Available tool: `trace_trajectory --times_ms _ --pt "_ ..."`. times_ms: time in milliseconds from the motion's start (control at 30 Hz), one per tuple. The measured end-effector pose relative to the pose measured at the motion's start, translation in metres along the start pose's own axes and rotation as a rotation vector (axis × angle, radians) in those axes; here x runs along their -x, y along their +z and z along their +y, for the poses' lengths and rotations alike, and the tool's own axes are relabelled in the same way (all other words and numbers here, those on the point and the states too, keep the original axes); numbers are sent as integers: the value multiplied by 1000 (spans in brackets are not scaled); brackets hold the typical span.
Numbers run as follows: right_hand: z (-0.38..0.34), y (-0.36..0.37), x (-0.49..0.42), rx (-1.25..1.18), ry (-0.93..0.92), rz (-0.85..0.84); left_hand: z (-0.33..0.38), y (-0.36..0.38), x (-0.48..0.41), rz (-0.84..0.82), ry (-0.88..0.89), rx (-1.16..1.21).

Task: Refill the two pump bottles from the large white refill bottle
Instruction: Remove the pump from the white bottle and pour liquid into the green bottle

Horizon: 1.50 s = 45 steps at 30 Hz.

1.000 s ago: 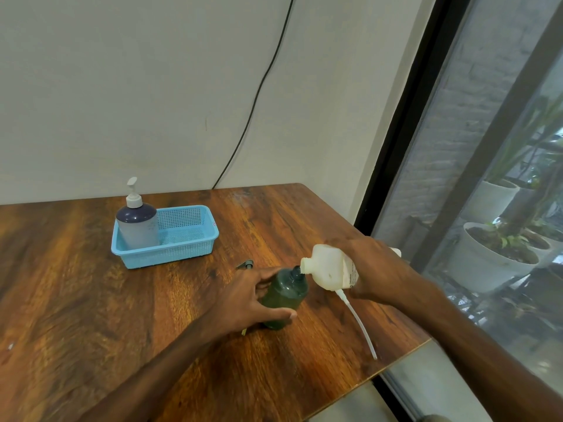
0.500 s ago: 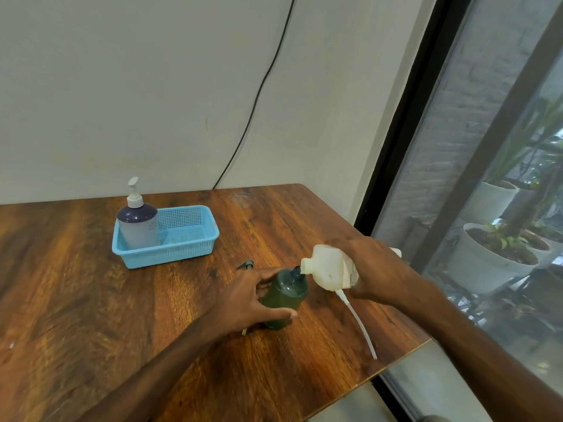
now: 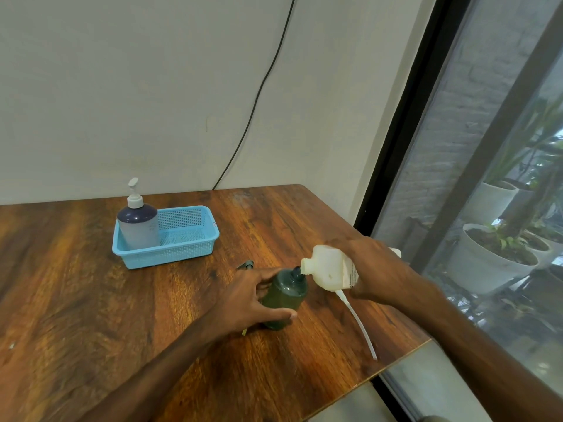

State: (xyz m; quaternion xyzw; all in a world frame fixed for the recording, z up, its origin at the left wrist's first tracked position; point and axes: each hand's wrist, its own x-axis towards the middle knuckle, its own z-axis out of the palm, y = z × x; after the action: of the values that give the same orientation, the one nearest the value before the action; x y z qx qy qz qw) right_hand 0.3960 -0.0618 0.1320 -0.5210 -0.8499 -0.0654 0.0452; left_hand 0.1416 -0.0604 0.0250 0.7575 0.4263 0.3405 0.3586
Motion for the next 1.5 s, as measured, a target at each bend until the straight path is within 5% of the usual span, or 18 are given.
trace_trajectory --times_ms 533,700,1133,1500 --pt "9 9 -3 18 -30 27 0 0 0 -2 12 -4" --pt "43 53 -7 -298 58 -69 0 0 1 9 -9 0" --pt "40 60 3 -288 136 -58 -7 -2 0 5 -71 30" --pt "3 83 0 -764 434 7 -15 -8 -2 -11 -136 -3"
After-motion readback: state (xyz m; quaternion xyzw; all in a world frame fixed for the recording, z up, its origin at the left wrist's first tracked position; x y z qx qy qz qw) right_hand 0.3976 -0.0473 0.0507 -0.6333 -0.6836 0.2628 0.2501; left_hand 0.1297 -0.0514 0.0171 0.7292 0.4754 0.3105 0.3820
